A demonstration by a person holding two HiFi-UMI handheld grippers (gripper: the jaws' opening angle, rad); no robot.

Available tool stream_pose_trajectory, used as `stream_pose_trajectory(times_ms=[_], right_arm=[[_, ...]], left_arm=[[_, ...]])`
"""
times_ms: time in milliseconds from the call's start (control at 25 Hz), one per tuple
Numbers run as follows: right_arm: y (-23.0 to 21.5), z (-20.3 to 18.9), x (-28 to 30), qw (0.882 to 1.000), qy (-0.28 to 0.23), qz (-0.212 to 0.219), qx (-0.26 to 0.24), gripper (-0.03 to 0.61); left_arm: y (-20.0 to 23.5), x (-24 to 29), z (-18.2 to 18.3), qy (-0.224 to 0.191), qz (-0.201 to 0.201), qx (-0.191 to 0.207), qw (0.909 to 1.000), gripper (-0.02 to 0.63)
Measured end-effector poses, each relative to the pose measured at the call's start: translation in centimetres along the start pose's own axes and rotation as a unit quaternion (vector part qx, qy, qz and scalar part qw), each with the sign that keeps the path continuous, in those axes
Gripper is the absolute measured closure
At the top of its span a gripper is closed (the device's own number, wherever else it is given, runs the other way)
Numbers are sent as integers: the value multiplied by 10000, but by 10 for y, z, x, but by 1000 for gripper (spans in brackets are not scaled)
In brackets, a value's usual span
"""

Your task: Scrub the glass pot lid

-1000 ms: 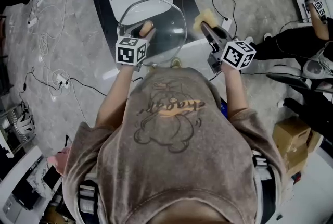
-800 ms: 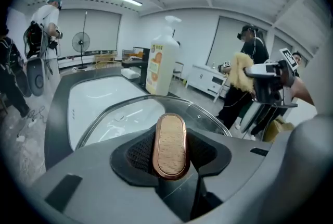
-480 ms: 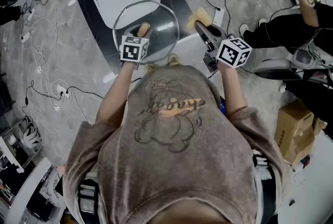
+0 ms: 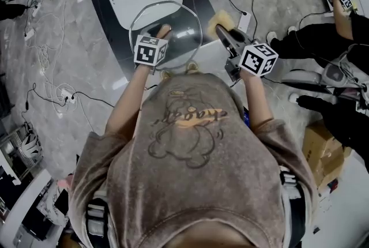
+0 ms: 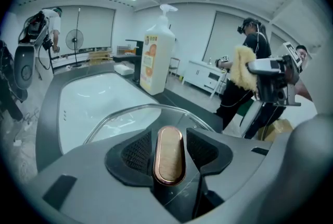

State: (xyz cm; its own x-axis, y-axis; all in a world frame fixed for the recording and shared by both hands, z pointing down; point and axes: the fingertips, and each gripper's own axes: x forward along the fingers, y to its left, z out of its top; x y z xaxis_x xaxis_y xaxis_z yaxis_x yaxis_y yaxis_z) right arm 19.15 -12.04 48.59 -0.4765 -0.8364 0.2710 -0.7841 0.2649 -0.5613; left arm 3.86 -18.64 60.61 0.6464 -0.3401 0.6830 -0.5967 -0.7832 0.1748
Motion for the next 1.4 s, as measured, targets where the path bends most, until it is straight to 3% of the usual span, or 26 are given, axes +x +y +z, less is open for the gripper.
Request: stream_pose_trajectory(times_ms=[320,560,840,960,1080,1400], right_arm=[[27,8,31,9983,247,371,-387,538],[59,10,63,9929,452,687,-856,537],[88,19,85,9827,229,615,-1730,537],[94,18,90,9800,33,536,-1916,537],[96,13,94,9785,-64,462,-2010,537],[92,2,91,9760,-76,315,-2155,538]], left_arm=[[16,-72,72,-1085,-6,-442,9931,393],[31,-134,93,-1799,207,-598,9816,393],[43,-187,84,-2526,1132,-398,9601,410],[48,-198,75,-2788,1408,-488,9487,513],[52,-205,67,-2993,1653,-561,9381,574],[53,-203,43,-3066,1750,-795,9322,595]])
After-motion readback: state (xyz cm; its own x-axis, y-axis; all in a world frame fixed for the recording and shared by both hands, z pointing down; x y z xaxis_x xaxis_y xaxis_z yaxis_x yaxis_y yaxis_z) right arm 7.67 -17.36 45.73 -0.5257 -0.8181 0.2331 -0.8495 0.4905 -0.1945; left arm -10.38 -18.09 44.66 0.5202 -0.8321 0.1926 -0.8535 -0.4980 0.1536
